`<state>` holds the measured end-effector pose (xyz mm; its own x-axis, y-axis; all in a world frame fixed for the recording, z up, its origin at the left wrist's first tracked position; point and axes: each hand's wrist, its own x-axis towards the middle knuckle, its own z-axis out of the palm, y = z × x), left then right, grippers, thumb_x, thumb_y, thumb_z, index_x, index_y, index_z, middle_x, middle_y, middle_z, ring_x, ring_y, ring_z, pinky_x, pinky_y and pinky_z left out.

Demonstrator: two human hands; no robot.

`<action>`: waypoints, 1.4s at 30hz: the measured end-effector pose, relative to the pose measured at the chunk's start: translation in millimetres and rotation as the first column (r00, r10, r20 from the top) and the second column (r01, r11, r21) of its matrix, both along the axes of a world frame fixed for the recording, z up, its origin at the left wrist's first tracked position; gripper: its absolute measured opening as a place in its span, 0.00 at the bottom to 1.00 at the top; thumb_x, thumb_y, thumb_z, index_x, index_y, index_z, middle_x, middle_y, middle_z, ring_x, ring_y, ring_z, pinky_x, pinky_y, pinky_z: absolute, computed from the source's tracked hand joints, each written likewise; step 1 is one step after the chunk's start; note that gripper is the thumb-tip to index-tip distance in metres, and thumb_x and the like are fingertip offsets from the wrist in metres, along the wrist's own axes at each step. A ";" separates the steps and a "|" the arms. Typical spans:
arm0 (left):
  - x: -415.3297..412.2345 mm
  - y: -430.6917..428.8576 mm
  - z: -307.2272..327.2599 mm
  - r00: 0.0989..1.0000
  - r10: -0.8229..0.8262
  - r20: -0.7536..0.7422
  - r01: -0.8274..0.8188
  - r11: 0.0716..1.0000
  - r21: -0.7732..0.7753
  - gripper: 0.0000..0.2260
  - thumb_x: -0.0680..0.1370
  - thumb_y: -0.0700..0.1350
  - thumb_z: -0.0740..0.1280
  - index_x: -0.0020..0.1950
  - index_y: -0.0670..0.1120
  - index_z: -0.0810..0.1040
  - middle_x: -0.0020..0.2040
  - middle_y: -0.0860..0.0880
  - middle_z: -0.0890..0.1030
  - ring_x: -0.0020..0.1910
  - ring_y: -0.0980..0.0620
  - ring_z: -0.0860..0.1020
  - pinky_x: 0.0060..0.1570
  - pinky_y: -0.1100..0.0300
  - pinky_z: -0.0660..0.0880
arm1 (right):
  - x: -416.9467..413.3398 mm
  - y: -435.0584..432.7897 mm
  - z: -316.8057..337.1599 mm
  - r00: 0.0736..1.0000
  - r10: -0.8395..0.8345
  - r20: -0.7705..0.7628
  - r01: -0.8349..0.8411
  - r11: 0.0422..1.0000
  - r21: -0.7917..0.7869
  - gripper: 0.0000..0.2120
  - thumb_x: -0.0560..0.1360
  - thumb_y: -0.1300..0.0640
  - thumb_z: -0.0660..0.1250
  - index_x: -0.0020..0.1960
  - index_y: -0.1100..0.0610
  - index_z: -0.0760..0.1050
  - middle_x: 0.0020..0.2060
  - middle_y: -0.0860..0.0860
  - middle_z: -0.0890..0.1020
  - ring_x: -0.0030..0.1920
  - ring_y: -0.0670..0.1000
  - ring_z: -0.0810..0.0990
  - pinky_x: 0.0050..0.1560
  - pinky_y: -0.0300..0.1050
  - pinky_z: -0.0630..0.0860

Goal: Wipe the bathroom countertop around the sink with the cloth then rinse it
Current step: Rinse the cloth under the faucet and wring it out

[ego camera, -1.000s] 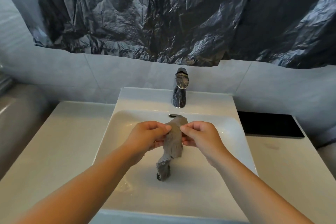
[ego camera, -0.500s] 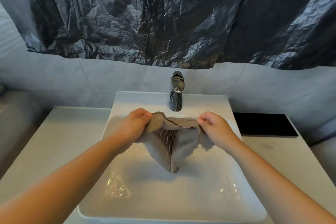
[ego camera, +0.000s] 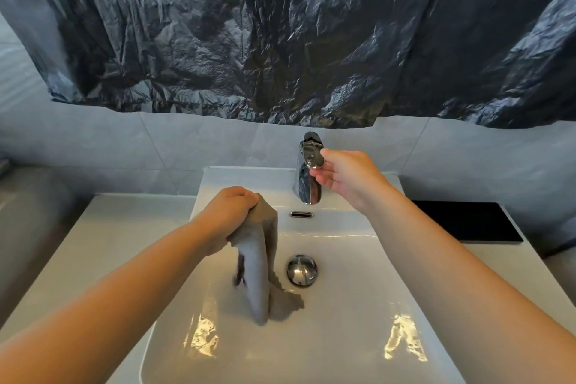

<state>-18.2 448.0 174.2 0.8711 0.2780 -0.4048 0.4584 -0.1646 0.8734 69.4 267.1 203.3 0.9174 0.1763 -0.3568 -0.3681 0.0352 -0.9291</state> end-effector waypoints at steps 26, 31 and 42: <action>26.6 -43.3 -48.9 0.993 -0.102 -0.056 0.078 0.941 -0.330 0.08 0.79 0.41 0.62 0.46 0.40 0.79 0.38 0.43 0.80 0.36 0.50 0.78 0.34 0.58 0.75 | -45.9 -45.0 -125.3 0.969 0.239 -0.063 -0.247 0.949 -0.196 0.17 0.80 0.45 0.57 0.66 0.48 0.69 0.62 0.45 0.74 0.62 0.44 0.71 0.63 0.44 0.69; 22.8 -30.3 -47.4 0.997 -0.079 -0.028 0.062 0.920 -0.388 0.10 0.80 0.41 0.59 0.42 0.42 0.77 0.34 0.43 0.77 0.30 0.50 0.75 0.27 0.61 0.71 | -54.7 -31.7 -137.3 0.913 0.378 -0.153 -0.393 0.916 -0.080 0.23 0.73 0.37 0.63 0.55 0.55 0.79 0.52 0.51 0.84 0.55 0.48 0.81 0.59 0.46 0.75; 17.4 -20.7 -54.2 0.919 -0.387 -0.080 0.393 0.914 0.102 0.18 0.75 0.57 0.68 0.38 0.41 0.78 0.35 0.45 0.80 0.34 0.51 0.77 0.39 0.58 0.76 | -27.7 -18.9 -113.3 0.964 0.190 0.184 -0.175 0.980 -0.092 0.06 0.76 0.54 0.65 0.45 0.52 0.80 0.41 0.52 0.83 0.45 0.51 0.81 0.47 0.47 0.77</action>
<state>-0.8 427.3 119.9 0.8961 -0.0323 -0.4427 0.3859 -0.4365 0.8128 41.7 248.2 90.0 0.9243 0.3269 -0.1969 -0.1777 -0.0878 -0.9802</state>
